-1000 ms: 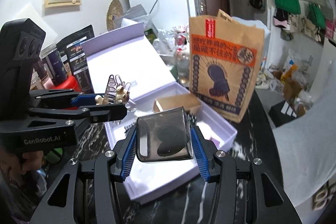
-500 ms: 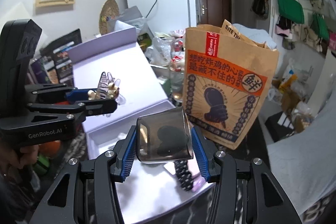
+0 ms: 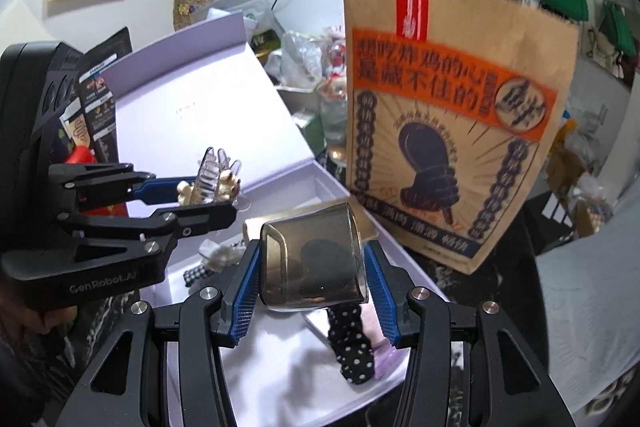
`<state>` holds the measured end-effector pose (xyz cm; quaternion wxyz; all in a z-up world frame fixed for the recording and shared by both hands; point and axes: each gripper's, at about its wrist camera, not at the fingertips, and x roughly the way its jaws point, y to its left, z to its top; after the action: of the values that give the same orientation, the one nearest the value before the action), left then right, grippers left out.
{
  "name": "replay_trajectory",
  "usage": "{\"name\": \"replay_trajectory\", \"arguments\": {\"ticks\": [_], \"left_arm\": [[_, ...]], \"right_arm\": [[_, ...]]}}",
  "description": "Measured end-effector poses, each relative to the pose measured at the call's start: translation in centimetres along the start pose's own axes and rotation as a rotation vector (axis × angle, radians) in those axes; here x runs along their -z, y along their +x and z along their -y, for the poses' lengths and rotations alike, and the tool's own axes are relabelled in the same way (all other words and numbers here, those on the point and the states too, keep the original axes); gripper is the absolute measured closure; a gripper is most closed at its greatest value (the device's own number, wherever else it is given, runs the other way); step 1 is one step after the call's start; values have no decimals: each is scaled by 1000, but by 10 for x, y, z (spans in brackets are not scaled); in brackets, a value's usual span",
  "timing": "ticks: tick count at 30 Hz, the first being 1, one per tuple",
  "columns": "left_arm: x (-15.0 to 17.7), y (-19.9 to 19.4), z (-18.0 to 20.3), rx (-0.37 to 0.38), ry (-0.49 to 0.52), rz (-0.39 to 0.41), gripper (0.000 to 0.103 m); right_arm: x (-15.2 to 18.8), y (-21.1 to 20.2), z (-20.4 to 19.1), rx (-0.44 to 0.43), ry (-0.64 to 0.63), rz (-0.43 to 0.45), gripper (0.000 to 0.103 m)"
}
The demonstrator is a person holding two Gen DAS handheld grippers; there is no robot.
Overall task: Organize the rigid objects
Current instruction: 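Lower the claw clip with the left tool while the right tool lowers the black cup into the box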
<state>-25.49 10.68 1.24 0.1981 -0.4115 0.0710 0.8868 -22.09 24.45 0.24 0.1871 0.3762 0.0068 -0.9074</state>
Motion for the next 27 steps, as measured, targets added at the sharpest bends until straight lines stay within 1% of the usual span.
{"name": "replay_trajectory", "arguments": {"ticks": [3,6,8,11,15,18,22,27], "left_arm": [[3,9,-1,-10,5,-25,72],[9,17,-4,6,-11,-62,72],[10,17,-5,1,-12,-66,72],[15,24,-7,-15,-10,-100,72],[19,23,-5,-20,1,-100,72],[20,23,-4,-28,11,-101,72],[23,27,-3,-30,22,-121,72],[24,33,-8,-20,-5,-141,72]], "right_arm": [[5,8,1,3,-1,-18,53],[8,13,2,-18,4,-37,53],[10,18,2,-28,4,-51,53],[14,25,2,-36,6,-78,53],[21,34,2,-48,16,-116,53],[25,35,1,-58,16,-119,52],[26,34,-3,-50,-5,-122,52],[25,35,-2,-48,8,-125,52]]}}
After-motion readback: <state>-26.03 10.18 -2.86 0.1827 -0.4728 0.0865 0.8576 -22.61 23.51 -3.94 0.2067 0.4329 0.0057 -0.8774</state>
